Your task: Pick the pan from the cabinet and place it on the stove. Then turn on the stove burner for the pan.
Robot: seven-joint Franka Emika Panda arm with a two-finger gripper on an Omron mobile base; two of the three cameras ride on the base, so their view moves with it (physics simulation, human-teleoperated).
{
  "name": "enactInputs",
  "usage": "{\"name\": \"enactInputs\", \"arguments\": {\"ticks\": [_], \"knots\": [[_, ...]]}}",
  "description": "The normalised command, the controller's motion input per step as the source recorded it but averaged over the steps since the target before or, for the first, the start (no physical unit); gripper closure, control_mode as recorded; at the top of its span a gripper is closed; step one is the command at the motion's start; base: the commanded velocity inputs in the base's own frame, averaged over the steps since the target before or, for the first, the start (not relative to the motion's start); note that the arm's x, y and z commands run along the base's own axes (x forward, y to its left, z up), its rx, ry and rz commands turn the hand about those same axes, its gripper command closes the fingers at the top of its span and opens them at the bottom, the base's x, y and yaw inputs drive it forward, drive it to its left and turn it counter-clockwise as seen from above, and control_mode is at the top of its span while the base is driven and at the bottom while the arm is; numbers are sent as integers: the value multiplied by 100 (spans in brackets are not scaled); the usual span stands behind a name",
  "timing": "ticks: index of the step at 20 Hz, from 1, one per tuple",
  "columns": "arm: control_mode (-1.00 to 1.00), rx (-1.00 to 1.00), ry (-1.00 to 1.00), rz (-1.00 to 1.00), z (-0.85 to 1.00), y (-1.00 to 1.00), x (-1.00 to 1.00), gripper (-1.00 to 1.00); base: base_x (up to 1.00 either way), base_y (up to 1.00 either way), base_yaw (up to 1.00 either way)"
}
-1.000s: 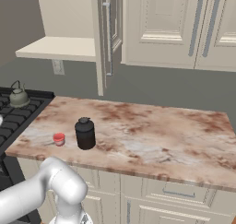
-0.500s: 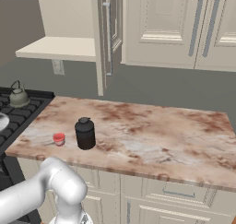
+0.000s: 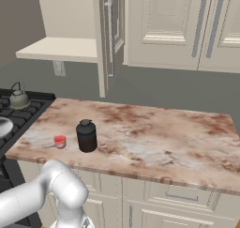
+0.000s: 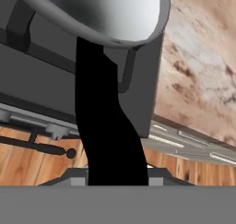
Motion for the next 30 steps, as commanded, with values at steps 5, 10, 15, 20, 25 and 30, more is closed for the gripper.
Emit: {"name": "enactInputs", "arguments": {"ticks": [5,10,15,20,25,30], "knots": [[-100,-3,2,0,-13,12,10,100,0,0,0],[-100,-8,7,0,-11,18,10,100,0,0,0],[-100,-9,8,0,-15,17,7,100,0,0,0],[-100,-1,4,0,-11,6,9,100,0,0,0],[-100,0,1,4,-15,0,24,100,0,0,0],[-100,0,2,3,-18,0,14,-100,0,0,0]]}}
